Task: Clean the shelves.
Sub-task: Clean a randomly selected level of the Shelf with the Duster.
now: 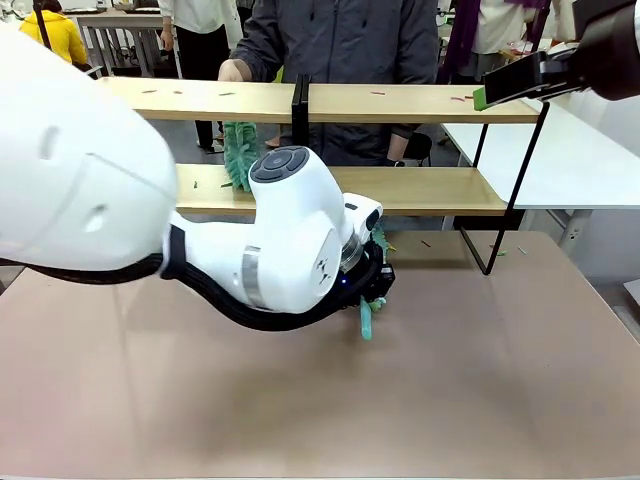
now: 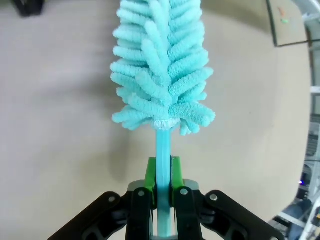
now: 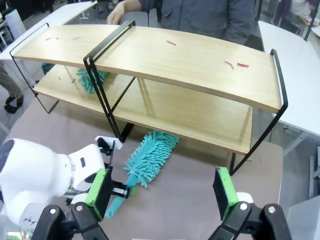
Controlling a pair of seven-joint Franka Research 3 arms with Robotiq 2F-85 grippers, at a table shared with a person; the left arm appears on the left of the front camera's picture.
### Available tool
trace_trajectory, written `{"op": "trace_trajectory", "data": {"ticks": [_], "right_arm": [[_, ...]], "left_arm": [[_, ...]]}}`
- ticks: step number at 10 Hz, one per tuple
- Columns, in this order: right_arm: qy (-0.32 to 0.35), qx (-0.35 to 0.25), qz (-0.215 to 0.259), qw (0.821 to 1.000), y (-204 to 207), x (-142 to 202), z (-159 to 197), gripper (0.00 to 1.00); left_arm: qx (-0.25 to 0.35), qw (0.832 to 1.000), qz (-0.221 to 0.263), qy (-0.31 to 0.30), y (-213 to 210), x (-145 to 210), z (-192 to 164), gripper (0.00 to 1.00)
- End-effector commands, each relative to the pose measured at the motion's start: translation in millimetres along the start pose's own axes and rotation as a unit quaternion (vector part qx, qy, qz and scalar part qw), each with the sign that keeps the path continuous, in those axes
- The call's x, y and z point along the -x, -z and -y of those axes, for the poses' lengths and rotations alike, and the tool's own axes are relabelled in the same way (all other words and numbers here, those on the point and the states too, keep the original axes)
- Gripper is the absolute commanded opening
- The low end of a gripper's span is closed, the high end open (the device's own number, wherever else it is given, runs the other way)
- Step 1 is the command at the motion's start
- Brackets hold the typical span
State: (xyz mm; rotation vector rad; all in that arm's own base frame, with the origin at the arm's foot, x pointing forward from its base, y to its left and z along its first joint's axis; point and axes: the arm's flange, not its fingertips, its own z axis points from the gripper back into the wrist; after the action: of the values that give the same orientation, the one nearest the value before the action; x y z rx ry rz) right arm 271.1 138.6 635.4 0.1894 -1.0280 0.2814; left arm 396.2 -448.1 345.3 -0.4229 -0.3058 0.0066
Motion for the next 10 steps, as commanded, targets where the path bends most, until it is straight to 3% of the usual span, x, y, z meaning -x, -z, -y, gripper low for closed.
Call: {"op": "trace_trajectory", "data": {"ticks": [1,6,10], "right_arm": [[0.001,-0.001,0.001,1.0,-0.4,-0.6,0.4,1.0],[0.001,-0.001,0.001,1.0,-0.4,-0.6,0.4,1.0],[0.001,-0.001,0.001,1.0,-0.4,-0.6,0.4,1.0]], "left_arm": [[0.033,0.999,0.002,0.001,49.4,-33.7,0.9,0.13],[0.069,0.995,-0.064,0.036,55.6,-41.9,6.4,0.13],[0.11,0.974,-0.179,0.087,48.7,-41.0,2.5,0.13]]}}
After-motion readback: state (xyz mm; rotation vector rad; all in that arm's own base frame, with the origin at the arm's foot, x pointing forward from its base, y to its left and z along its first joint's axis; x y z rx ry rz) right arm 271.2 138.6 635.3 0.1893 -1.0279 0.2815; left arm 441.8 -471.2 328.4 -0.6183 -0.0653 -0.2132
